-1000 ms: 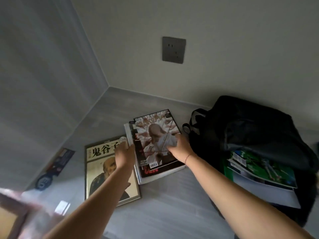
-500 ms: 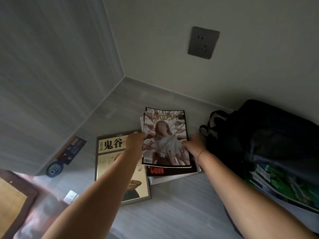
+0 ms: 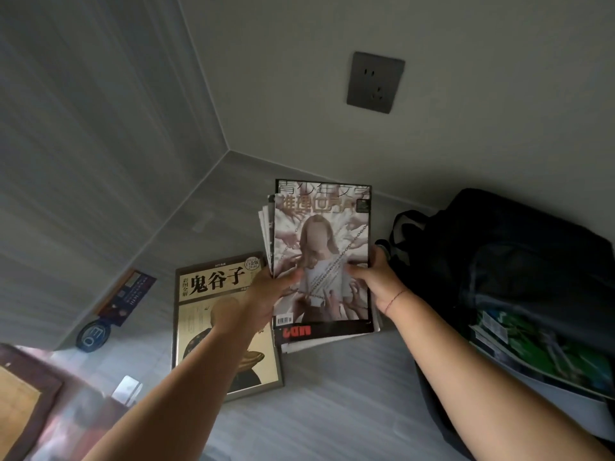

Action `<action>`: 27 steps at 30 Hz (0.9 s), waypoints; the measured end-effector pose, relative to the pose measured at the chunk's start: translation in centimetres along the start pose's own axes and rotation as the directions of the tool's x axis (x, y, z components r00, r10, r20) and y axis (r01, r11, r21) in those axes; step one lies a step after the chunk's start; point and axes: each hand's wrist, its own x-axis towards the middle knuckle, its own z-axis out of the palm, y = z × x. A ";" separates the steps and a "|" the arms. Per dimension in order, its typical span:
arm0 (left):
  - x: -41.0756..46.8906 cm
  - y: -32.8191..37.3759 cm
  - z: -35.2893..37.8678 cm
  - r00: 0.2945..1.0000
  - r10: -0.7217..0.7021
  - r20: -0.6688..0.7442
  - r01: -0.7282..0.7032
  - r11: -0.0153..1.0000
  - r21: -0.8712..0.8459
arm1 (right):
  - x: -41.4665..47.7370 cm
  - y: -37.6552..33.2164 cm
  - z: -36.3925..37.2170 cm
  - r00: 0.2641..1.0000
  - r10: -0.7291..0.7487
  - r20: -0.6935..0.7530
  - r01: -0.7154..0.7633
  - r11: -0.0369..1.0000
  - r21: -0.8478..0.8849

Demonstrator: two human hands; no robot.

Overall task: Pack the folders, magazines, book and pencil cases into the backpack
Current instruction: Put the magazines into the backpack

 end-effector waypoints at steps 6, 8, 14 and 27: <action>-0.7 3.3 0.4 0.991 0.129 -0.035 -0.127 0.990 0.060 | -2.5 -3.6 -1.3 0.982 -0.184 0.051 0.179 0.980 0.088; -0.8 3.8 1.0 0.984 0.172 -0.055 -0.167 0.982 0.084 | -3.1 -3.6 -1.5 0.972 -0.227 0.056 0.224 0.973 0.061; -1.1 3.3 2.6 0.985 0.148 -0.084 -0.135 0.981 0.142 | -4.4 -2.1 -2.4 0.990 -0.138 -0.036 0.138 0.990 -0.001; -2.3 3.7 4.0 0.960 0.001 -0.280 0.075 0.963 0.260 | -8.2 -1.6 -2.0 0.992 -0.102 -0.076 0.088 0.981 -0.170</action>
